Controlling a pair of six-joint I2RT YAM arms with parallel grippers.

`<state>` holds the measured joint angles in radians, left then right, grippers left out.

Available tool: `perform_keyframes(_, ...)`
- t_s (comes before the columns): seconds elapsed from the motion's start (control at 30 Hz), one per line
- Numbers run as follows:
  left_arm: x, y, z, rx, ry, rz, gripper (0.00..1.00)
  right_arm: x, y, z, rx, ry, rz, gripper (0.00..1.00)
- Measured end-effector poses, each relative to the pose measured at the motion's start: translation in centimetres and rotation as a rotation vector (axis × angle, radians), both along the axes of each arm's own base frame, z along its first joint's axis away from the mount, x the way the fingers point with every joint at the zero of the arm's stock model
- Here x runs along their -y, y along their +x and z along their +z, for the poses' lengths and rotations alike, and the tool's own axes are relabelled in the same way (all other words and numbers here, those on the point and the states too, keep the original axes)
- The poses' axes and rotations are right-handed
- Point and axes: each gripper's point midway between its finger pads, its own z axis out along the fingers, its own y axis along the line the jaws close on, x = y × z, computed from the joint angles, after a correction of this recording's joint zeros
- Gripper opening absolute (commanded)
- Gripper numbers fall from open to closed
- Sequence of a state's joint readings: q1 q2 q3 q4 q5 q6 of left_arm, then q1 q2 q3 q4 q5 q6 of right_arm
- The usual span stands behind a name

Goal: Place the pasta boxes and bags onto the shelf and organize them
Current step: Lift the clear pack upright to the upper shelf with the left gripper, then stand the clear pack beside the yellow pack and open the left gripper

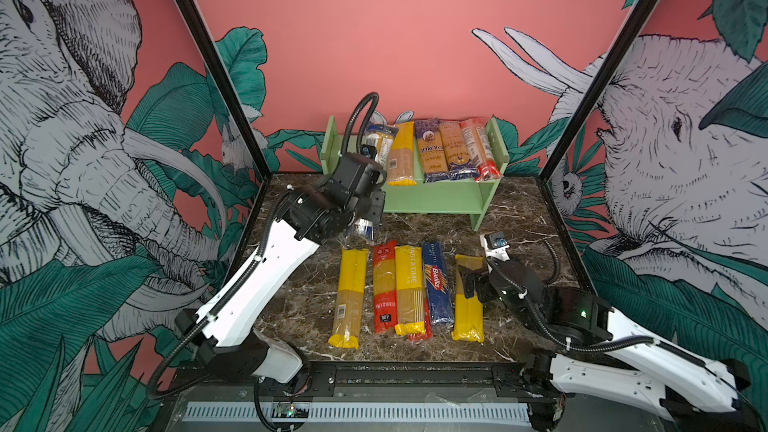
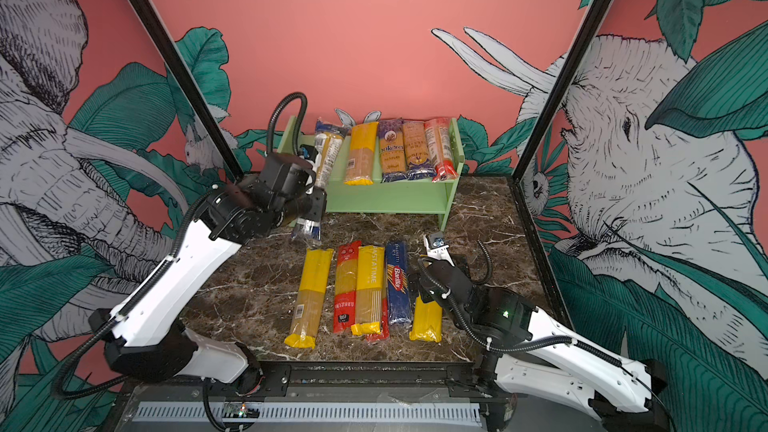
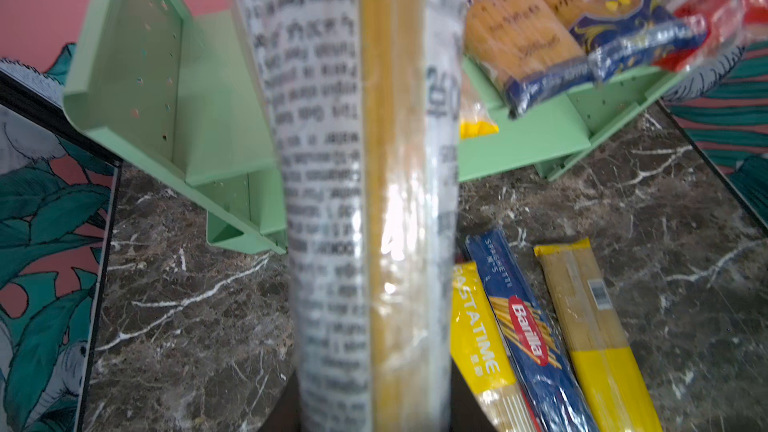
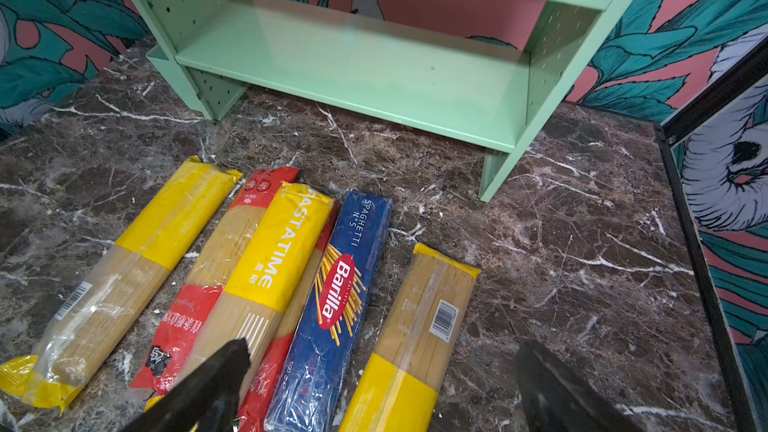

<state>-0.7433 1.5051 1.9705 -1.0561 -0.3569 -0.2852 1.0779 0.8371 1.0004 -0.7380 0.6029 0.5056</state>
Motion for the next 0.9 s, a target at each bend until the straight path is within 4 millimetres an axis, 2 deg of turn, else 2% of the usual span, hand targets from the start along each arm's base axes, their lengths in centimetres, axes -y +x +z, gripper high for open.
perform_keyframes(0.17,1.1,4.9,3.2,0.068,-0.036,-0.002,0.0,-0.3,0.8,2.4,0.025,-0.003,0.003,0.99)
perform_keyframes(0.33,1.1,9.6,4.0,0.094,-0.075,0.011,0.0,-0.4,2.0,3.9,0.035,-0.015,-0.008,0.99)
perform_keyframes(0.5,0.2,13.5,1.5,0.043,-0.091,0.03,0.0,-0.2,3.3,4.4,0.024,-0.039,-0.029,0.99)
perform_keyframes(0.67,0.1,16.7,-1.6,-0.022,-0.136,0.039,0.0,0.0,4.3,3.9,-0.003,-0.065,-0.045,0.99)
perform_keyframes(0.8,0.7,18.5,-3.8,-0.066,-0.174,0.038,0.0,0.6,4.8,3.2,-0.028,-0.079,-0.065,0.99)
perform_keyframes(0.9,1.2,18.9,-4.1,-0.078,-0.215,0.029,0.0,1.1,5.1,3.1,-0.037,-0.079,-0.08,0.99)
